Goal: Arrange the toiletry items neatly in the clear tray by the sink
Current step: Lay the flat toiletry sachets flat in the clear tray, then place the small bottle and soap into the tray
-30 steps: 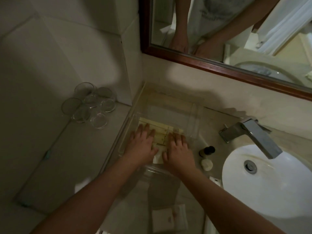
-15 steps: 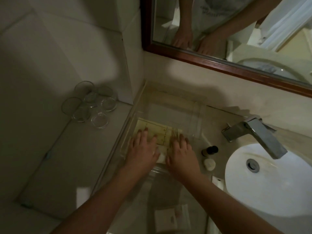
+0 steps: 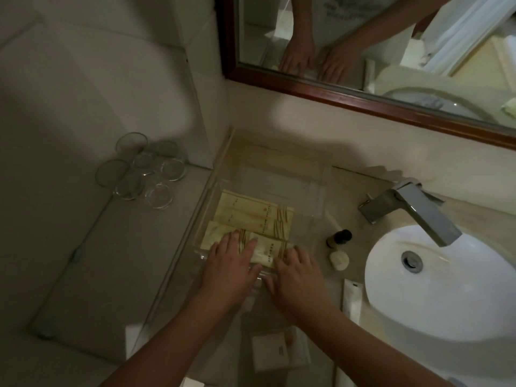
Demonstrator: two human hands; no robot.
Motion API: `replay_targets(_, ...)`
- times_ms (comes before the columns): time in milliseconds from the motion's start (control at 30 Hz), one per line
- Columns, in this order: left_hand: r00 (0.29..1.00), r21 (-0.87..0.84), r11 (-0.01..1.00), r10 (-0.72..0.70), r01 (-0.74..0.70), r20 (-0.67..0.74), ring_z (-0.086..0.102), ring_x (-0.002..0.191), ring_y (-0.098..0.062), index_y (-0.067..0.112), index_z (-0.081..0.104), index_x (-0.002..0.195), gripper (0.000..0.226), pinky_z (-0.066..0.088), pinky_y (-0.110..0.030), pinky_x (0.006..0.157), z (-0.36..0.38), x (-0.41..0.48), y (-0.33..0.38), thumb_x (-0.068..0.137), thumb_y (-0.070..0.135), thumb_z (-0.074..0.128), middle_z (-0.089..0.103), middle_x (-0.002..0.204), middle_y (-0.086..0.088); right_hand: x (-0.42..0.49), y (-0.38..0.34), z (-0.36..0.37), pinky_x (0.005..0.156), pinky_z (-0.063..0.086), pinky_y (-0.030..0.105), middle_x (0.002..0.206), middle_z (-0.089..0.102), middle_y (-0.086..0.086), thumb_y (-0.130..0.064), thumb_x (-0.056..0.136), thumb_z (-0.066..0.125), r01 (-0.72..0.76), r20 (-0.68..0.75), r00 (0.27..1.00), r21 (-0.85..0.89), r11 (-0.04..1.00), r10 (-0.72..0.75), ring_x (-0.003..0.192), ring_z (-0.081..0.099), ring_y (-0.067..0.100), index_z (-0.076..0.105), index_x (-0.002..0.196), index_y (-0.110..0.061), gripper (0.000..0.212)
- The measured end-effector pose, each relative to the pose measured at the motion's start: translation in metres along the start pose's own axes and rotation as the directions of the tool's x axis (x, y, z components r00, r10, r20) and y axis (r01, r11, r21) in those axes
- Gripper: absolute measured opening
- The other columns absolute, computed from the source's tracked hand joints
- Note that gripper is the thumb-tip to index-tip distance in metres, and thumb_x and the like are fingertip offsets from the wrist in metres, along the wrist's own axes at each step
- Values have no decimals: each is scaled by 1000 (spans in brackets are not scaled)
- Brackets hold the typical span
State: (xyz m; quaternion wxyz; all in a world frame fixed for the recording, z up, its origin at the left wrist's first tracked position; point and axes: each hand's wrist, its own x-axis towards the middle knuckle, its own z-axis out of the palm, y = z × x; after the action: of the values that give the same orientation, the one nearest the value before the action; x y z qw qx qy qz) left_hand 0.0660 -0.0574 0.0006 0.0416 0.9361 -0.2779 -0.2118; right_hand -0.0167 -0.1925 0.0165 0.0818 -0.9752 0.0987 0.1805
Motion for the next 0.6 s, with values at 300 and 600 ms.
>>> replay_targets(300, 998, 31, 999, 28, -30, 52, -11, 148, -29, 29, -6, 150, 70, -2, -48, 120, 13, -4, -2, 95, 56, 26, -8, 161, -9, 1, 0, 3, 117, 24, 41, 156, 30, 8, -59, 97, 30, 15, 39, 999, 134, 991, -20, 143, 26, 28, 29, 150, -20, 66)
replay_targets(600, 997, -19, 1000, 11, -12, -71, 6, 147, -34, 22, 14, 151, 68, 6, -50, 119, 10, -6, 15, 93, 48, 40, 10, 160, -13, -30, 36, -6, 112, 33, 35, 142, 47, -2, -50, 94, 44, -36, -154, 984, 296, 954, 85, 133, 39, 17, 45, 139, -25, 52)
